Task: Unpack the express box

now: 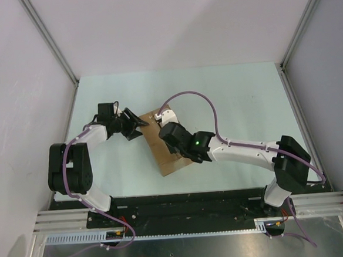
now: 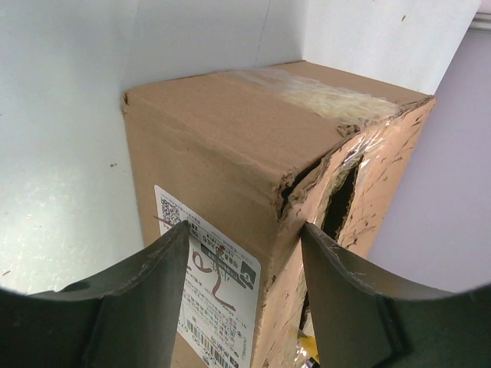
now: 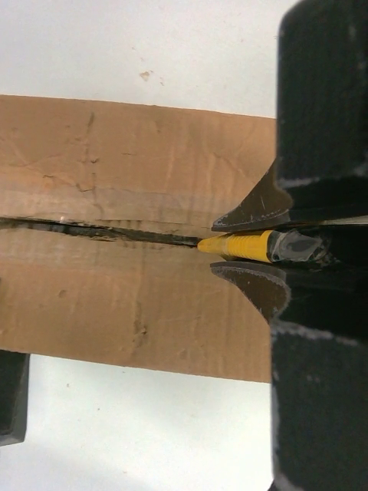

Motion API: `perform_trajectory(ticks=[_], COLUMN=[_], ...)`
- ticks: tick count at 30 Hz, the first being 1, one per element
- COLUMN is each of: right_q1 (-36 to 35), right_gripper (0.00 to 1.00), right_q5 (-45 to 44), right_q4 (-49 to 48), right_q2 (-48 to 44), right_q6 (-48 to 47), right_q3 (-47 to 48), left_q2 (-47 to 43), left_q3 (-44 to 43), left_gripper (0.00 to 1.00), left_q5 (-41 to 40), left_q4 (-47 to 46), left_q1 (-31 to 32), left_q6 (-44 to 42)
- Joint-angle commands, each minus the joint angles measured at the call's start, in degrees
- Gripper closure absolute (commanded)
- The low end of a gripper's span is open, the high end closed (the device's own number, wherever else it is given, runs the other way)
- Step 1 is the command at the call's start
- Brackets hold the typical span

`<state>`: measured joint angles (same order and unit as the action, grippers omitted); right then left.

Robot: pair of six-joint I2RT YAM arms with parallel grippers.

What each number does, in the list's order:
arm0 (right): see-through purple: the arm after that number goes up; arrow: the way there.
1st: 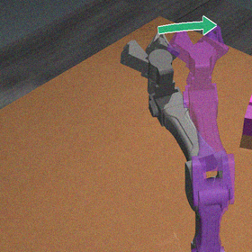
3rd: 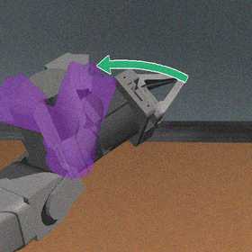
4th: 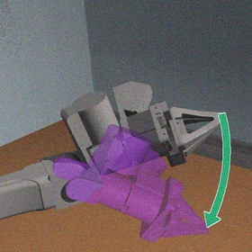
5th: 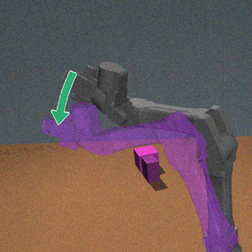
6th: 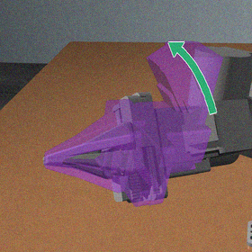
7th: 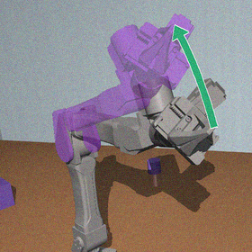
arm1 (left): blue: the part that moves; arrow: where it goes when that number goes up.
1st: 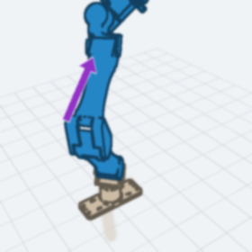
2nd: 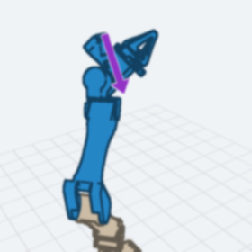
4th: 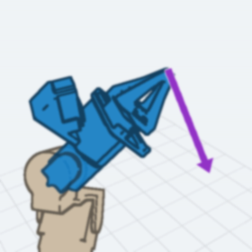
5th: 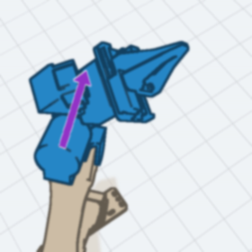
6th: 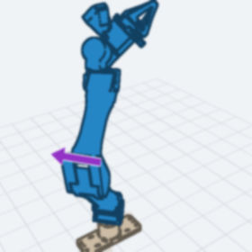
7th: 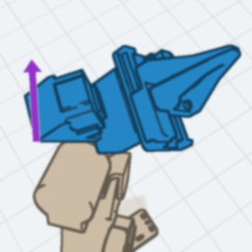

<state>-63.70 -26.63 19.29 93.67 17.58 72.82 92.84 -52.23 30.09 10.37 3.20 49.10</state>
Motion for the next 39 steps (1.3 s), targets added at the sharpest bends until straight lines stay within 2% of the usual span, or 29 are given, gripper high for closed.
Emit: perform_trajectory(ticks=[1,17,26,32,39], right_q1=[-1.7,-6.9,-9.1,-9.1,-9.1], right_gripper=[1.0,1.0,1.0,1.0,1.0], right_q5=[-0.7,-1.8,1.1,-4.6,-6.9], right_q4=[5.1,12.4,11.4,12.3,10.9], right_q2=[-4.3,-13.2,-20.1,-25.2,-26.0], right_q6=[3.8,7.9,8.0,8.7,9.6], right_q3=[-1.8,-7.0,-13.1,-13.8,-13.8], left_q2=[0.7,0.9,0.2,-1.1,-5.6], left_q3=[1.3,1.0,1.0,0.5,-0.5], left_gripper=[0.38,0.38,0.39,0.38,0.27], left_q5=[-5.3,-6.1,-6.2,-5.2,-1.9], left_q4=[2.4,2.5,2.4,2.3,2.3], left_q1=[-0.7,-0.7,-0.8,-0.8,-0.8], left_q6=[1.4,1.7,1.7,1.3,-0.1])
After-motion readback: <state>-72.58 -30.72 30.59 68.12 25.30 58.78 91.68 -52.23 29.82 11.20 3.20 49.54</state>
